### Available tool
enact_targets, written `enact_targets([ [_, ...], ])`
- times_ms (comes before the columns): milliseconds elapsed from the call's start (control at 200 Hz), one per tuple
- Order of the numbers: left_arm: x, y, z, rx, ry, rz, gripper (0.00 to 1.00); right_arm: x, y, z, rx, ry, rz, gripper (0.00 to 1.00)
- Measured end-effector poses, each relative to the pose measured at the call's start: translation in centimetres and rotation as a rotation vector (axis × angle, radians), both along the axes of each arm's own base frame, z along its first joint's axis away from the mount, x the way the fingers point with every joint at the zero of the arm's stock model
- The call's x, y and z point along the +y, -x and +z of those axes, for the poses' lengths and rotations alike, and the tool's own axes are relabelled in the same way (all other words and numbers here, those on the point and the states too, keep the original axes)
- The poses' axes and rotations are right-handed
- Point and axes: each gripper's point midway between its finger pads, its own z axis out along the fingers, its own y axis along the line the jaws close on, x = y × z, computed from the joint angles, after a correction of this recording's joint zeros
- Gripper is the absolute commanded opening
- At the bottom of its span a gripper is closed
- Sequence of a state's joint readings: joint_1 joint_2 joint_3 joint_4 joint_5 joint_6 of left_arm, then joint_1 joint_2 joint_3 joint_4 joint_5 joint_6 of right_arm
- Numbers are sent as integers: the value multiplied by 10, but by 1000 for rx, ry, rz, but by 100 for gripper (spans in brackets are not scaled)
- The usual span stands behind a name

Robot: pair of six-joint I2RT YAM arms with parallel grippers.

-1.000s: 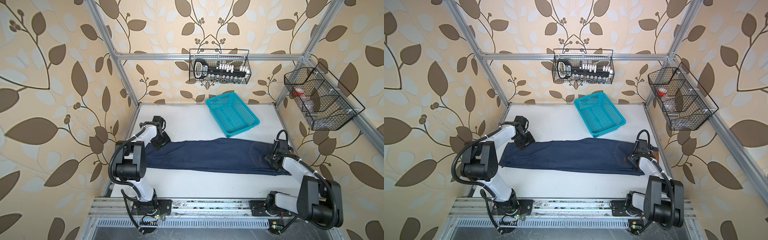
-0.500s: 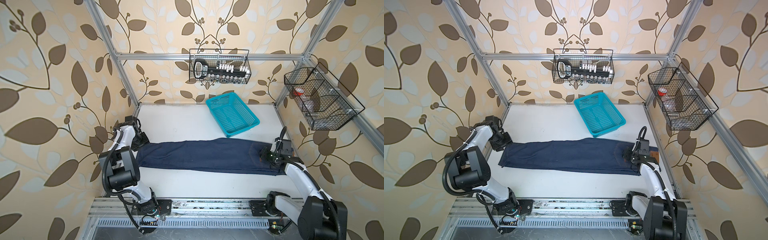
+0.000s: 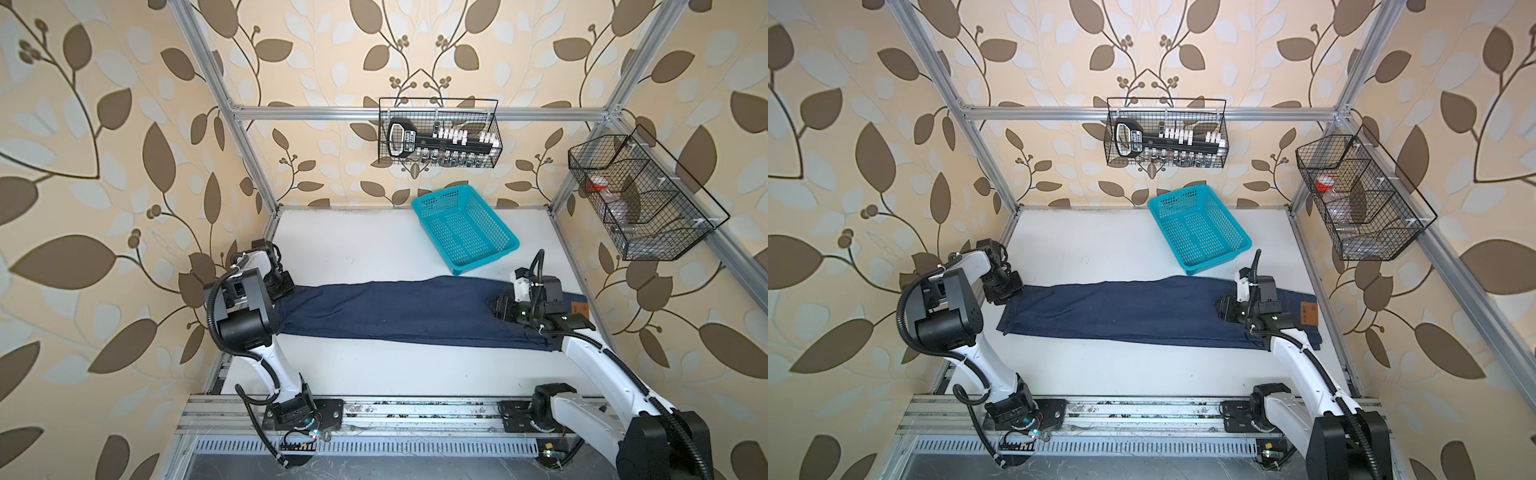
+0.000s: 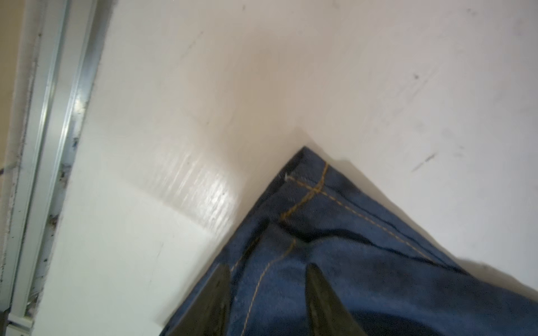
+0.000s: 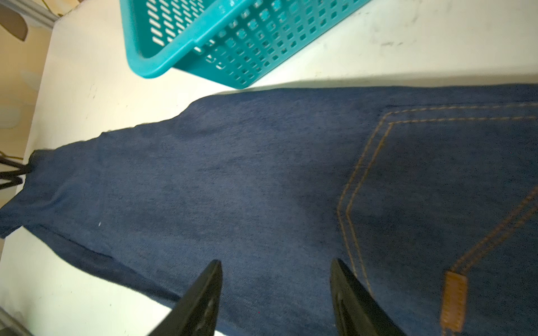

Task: Fold and stack the trousers

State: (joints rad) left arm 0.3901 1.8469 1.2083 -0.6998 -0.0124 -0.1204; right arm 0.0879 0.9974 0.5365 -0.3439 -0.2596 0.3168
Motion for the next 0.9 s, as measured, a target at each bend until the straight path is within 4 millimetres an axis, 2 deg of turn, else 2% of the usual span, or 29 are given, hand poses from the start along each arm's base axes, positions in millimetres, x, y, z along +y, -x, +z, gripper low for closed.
enact_targets([
  [125, 4, -10, -4, -15, -7, -15, 39, 11, 2, -4, 10, 1, 38, 60],
  [280, 9, -24, -4, -44, -19, -26, 27, 14, 2, -8, 23, 0, 48, 60],
  [395, 9, -25, -4, -50, -16, -32, 19, 15, 1, -12, 35, 2, 49, 59],
  [545, 8, -26, -4, -54, -12, -38, 14, 15, 1, -18, 59, 5, 50, 59],
  [695, 6, -25, -2, -49, -3, -43, 0, 15, 2, -19, 60, 5, 52, 59],
  [900, 6, -26, 8, -32, 3, -55, 0, 15, 1, -19, 58, 8, 55, 59],
])
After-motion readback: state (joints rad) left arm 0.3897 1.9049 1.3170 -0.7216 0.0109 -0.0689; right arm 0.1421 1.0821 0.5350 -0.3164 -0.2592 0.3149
